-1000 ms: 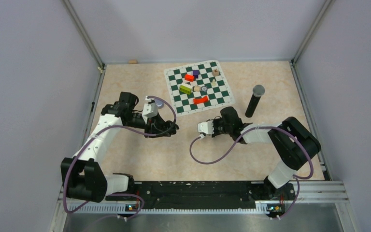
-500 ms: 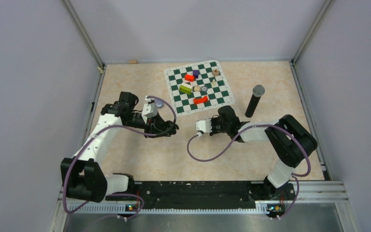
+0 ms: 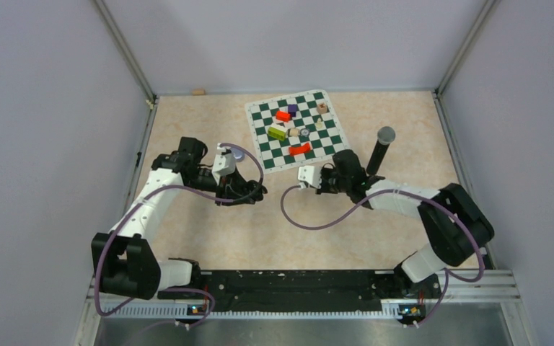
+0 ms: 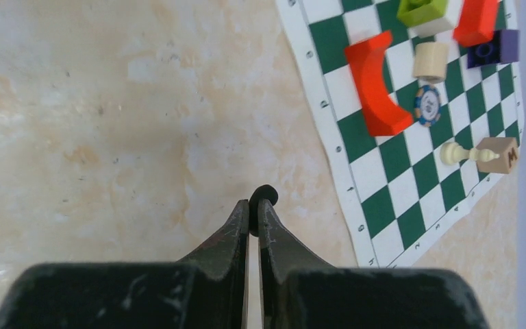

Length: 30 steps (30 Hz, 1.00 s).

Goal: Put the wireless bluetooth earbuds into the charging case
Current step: Pick up the earbud from the center of the board, then place the earbud in the charging case.

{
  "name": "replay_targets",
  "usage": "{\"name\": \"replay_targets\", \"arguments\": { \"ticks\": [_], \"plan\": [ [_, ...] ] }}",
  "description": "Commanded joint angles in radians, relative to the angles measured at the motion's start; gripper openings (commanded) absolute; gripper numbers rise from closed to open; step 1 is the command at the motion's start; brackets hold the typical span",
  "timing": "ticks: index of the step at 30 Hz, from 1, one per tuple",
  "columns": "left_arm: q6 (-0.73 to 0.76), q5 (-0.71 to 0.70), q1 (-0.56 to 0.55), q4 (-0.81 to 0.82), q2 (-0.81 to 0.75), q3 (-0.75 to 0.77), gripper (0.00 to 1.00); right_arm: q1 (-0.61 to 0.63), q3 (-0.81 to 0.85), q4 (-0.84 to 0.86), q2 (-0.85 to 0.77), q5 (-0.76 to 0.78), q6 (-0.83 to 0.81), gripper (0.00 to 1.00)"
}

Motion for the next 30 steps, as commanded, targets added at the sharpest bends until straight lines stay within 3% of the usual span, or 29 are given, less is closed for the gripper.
{"name": "replay_targets", "arguments": {
  "ticks": [1,5,9,12,15,17,19,26,30],
  "plan": [
    [0.050,0.047,0.006,-0.032,0.013,0.037,0.00,-0.059,0.154,-0.213,-0.168,-0.302,0.203,0.02],
    [0.103,0.054,0.003,-0.076,0.035,0.044,0.00,-0.074,0.254,-0.379,-0.231,-0.539,0.319,0.02],
    [0.232,0.063,0.001,-0.193,0.075,0.067,0.00,-0.081,0.327,-0.397,-0.272,-0.759,0.471,0.02],
    [0.390,0.071,0.000,-0.333,0.120,0.095,0.00,-0.081,0.360,-0.310,-0.291,-0.911,0.629,0.03],
    [0.600,0.080,0.000,-0.513,0.177,0.128,0.00,-0.080,0.348,-0.077,-0.302,-1.029,0.875,0.03],
    [0.645,0.081,0.000,-0.574,0.214,0.154,0.00,-0.074,0.297,0.143,-0.307,-1.057,1.074,0.03],
    [0.637,0.079,0.000,-0.576,0.224,0.161,0.00,-0.057,0.274,0.282,-0.303,-1.058,1.172,0.03],
    [0.564,0.073,-0.007,-0.527,0.221,0.168,0.00,0.070,0.314,0.179,-0.263,-0.961,1.075,0.03],
    [0.526,0.069,-0.009,-0.497,0.224,0.166,0.00,0.125,0.305,0.231,-0.219,-0.877,1.102,0.02]
  ]
}}
